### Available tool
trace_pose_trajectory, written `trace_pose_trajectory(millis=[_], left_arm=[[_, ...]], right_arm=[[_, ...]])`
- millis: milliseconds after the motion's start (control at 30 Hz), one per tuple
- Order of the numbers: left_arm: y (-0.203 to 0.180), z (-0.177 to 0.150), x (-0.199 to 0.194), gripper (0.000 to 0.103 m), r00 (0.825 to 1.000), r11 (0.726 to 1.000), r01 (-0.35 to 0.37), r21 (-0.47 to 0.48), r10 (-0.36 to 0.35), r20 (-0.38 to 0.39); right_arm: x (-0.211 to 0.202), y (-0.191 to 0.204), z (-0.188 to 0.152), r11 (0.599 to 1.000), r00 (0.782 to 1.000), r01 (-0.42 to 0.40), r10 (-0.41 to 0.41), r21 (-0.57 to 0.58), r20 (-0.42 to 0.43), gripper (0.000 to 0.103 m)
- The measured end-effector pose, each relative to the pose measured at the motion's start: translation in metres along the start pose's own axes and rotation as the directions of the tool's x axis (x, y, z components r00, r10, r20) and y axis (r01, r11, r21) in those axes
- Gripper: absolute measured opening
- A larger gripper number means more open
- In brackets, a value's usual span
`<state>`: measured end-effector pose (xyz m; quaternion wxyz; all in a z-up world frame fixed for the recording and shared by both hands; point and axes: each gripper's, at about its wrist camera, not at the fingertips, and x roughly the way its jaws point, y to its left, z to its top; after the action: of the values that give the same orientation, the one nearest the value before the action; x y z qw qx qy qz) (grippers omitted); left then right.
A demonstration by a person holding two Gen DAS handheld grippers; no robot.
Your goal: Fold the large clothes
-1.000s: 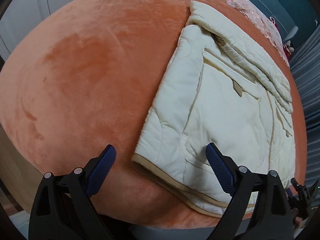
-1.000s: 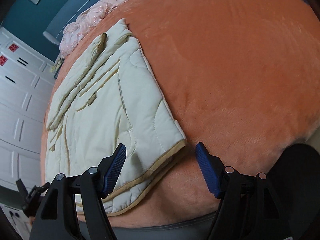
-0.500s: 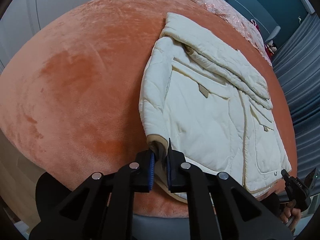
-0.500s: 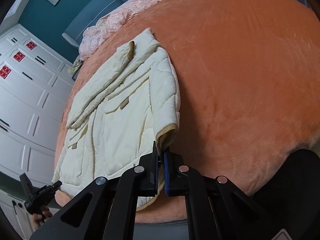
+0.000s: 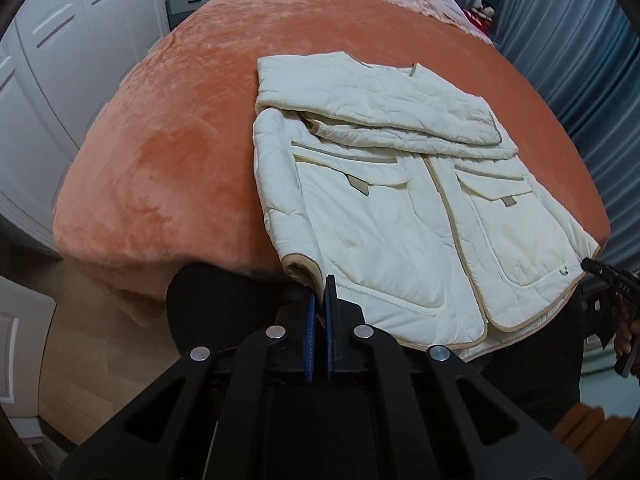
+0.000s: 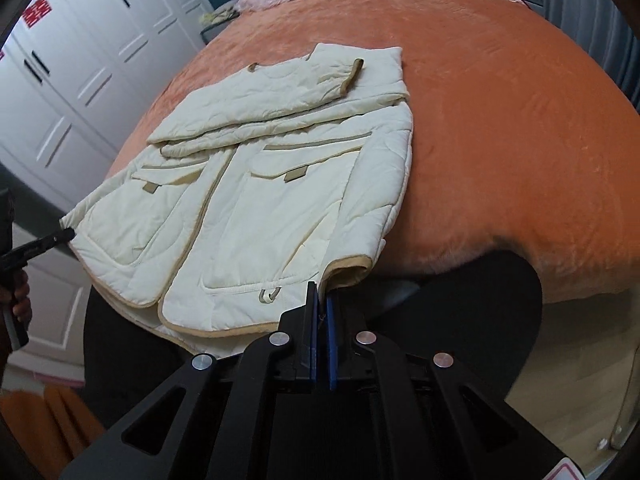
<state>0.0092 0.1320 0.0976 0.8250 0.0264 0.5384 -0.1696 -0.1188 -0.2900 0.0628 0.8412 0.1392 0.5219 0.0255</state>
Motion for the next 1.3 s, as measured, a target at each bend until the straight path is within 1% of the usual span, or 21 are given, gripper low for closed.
trace_pose_trajectory(millis=[33, 100, 167, 200, 233, 300, 367, 400, 467, 567, 600, 633, 700, 800, 900, 933, 1000, 1067, 1167, 1300], left_arm=[[-0.002, -0.012, -0.01, 0.003, 1.0, 1.0, 0.0, 0.006, 0.0, -0.014], [-0.004, -0.026, -0.032, 0.003, 1.0, 1.0, 0.02, -0.008, -0.02, -0.017], [-0.004, -0.029, -0.052, 0.003, 0.999, 0.998, 0.046, -0.046, -0.045, 0.018], [-0.003, -0.025, -0.062, 0.003, 0.996, 0.996, 0.067, -0.065, -0.064, 0.055], [-0.003, -0.017, -0.071, 0.003, 0.992, 0.995, 0.078, -0.069, -0.071, 0.102], [-0.004, 0.003, -0.082, 0.003, 0.978, 0.996, 0.074, -0.056, -0.062, 0.198], [-0.004, 0.028, -0.085, 0.003, 0.962, 0.997, 0.068, -0.044, -0.054, 0.267], [-0.005, 0.042, -0.084, 0.003, 0.953, 0.998, 0.052, -0.038, -0.038, 0.3], [-0.005, 0.071, -0.078, 0.003, 0.935, 0.999, 0.02, -0.031, -0.008, 0.354], [-0.001, 0.107, -0.065, 0.003, 0.91, 0.998, -0.005, -0.068, 0.032, 0.414], [0.004, 0.12, -0.056, 0.003, 0.905, 0.996, -0.007, -0.088, 0.044, 0.424], [0.007, 0.133, -0.047, 0.003, 0.901, 0.994, -0.014, -0.107, 0.059, 0.431], [0.008, 0.154, -0.027, 0.004, 0.896, 0.991, -0.044, -0.123, 0.094, 0.434], [0.01, 0.182, 0.006, 0.004, 0.889, 0.983, -0.119, -0.138, 0.167, 0.425], [0.011, 0.204, 0.035, 0.004, 0.89, 0.974, -0.17, -0.151, 0.217, 0.401], [0.013, 0.212, 0.046, 0.004, 0.893, 0.971, -0.177, -0.159, 0.226, 0.388], [0.018, 0.225, 0.066, 0.004, 0.901, 0.965, -0.186, -0.182, 0.242, 0.361], [0.02, 0.235, 0.087, 0.004, 0.908, 0.958, -0.203, -0.201, 0.261, 0.328], [0.023, 0.247, 0.117, 0.004, 0.912, 0.951, -0.237, -0.201, 0.289, 0.292], [0.024, 0.254, 0.15, 0.004, 0.92, 0.944, -0.266, -0.197, 0.31, 0.239]], right_arm=[[-0.013, 0.003, -0.01, 1.0, 1.0, -0.003, 0.003, -0.009, -0.023, 0.003], [-0.037, 0.007, -0.021, 1.0, 0.999, -0.004, 0.003, -0.011, -0.033, 0.003], [-0.061, 0.008, -0.019, 1.0, 1.0, -0.014, 0.014, 0.015, -0.004, 0.003], [-0.071, 0.01, -0.011, 1.0, 1.0, -0.017, 0.016, 0.024, 0.026, 0.003], [-0.079, 0.012, 0.0, 0.999, 0.998, -0.019, 0.018, 0.027, 0.066, 0.003], [-0.091, 0.01, 0.025, 0.999, 0.988, -0.022, 0.017, 0.027, 0.152, 0.003], [-0.094, 0.007, 0.059, 0.999, 0.975, -0.026, 0.017, 0.036, 0.222, 0.003], [-0.093, 0.006, 0.077, 0.999, 0.967, -0.024, 0.014, 0.037, 0.256, 0.003], [-0.087, 0.006, 0.113, 0.999, 0.948, -0.008, -0.004, 0.035, 0.319, 0.003], [-0.075, 0.001, 0.154, 0.998, 0.916, -0.014, -0.015, 0.069, 0.4, 0.003], [-0.068, -0.002, 0.167, 0.996, 0.907, -0.025, -0.015, 0.09, 0.42, 0.003], [-0.06, -0.004, 0.178, 0.994, 0.903, -0.028, -0.019, 0.104, 0.429, 0.003], [-0.039, -0.006, 0.2, 0.992, 0.89, -0.013, -0.045, 0.124, 0.454, 0.003], [-0.009, -0.009, 0.223, 0.987, 0.88, -0.001, -0.077, 0.163, 0.469, 0.003], [0.016, -0.011, 0.238, 0.98, 0.871, 0.019, -0.113, 0.198, 0.478, 0.003], [0.024, -0.011, 0.241, 0.978, 0.87, 0.027, -0.125, 0.207, 0.478, 0.003], [0.041, -0.015, 0.25, 0.972, 0.872, 0.037, -0.145, 0.231, 0.468, 0.003], [0.057, -0.017, 0.256, 0.967, 0.879, 0.047, -0.159, 0.25, 0.45, 0.003], [0.079, -0.022, 0.265, 0.962, 0.888, 0.067, -0.178, 0.263, 0.424, 0.003], [0.106, -0.034, 0.272, 0.953, 0.902, 0.065, -0.184, 0.297, 0.391, 0.003]])
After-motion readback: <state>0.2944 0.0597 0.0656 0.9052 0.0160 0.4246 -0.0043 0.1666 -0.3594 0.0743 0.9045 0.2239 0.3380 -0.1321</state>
